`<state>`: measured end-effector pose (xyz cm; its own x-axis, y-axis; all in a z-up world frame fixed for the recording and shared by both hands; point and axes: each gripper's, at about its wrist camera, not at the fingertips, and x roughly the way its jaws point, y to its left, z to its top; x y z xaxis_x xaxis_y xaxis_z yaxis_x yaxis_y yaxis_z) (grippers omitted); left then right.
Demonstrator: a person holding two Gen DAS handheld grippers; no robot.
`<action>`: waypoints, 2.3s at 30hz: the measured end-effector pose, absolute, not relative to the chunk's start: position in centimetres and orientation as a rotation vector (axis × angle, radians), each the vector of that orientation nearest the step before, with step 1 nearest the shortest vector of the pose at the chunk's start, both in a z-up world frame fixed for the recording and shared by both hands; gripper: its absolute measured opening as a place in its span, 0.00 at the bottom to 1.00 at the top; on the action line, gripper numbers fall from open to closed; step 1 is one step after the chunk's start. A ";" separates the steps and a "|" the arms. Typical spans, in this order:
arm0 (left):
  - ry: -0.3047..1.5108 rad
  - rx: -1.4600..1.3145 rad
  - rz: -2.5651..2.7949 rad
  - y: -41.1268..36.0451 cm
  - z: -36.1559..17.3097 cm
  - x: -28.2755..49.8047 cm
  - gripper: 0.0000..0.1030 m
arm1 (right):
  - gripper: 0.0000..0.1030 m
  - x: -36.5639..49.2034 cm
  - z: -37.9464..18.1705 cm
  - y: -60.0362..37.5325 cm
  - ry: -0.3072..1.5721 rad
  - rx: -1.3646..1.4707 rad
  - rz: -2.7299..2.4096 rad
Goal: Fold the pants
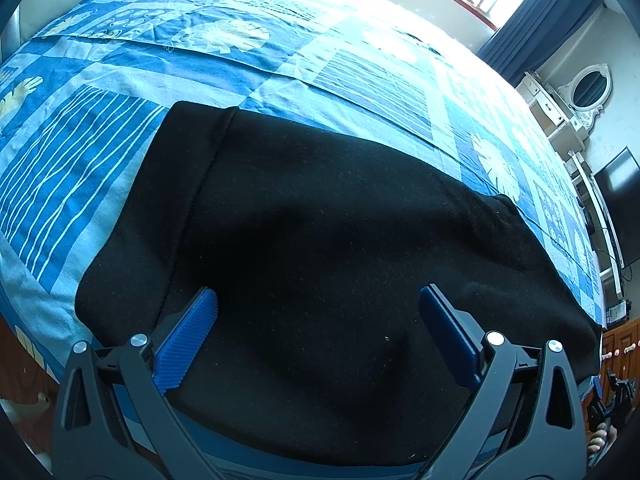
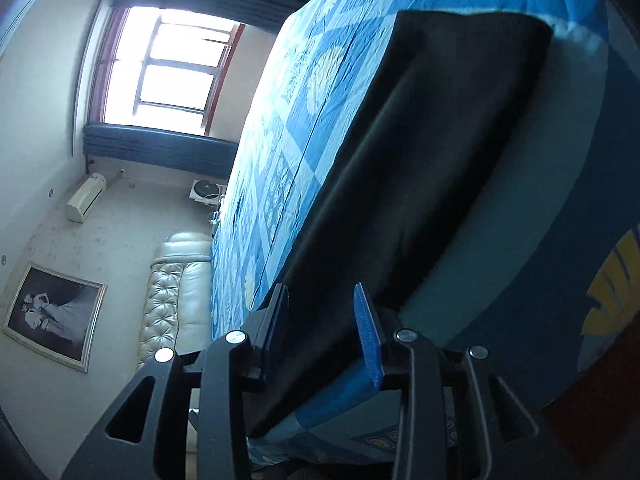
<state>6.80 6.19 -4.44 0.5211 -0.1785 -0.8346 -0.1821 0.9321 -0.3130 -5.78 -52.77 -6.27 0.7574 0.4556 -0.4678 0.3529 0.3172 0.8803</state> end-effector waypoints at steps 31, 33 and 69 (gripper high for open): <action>1.009 -0.322 -0.085 6.1 -4.5 6.1 0.97 | 0.08 -0.4 -6.6 -42.3 0.829 1.259 -0.049; 1.005 -0.316 -0.096 6.1 -4.5 6.0 0.97 | 0.07 -1.0 -7.1 -42.5 0.833 1.265 -0.054; 0.988 -0.271 -0.137 6.0 -4.5 5.5 0.98 | 0.65 -3.2 -6.3 -71.1 0.878 0.961 -0.236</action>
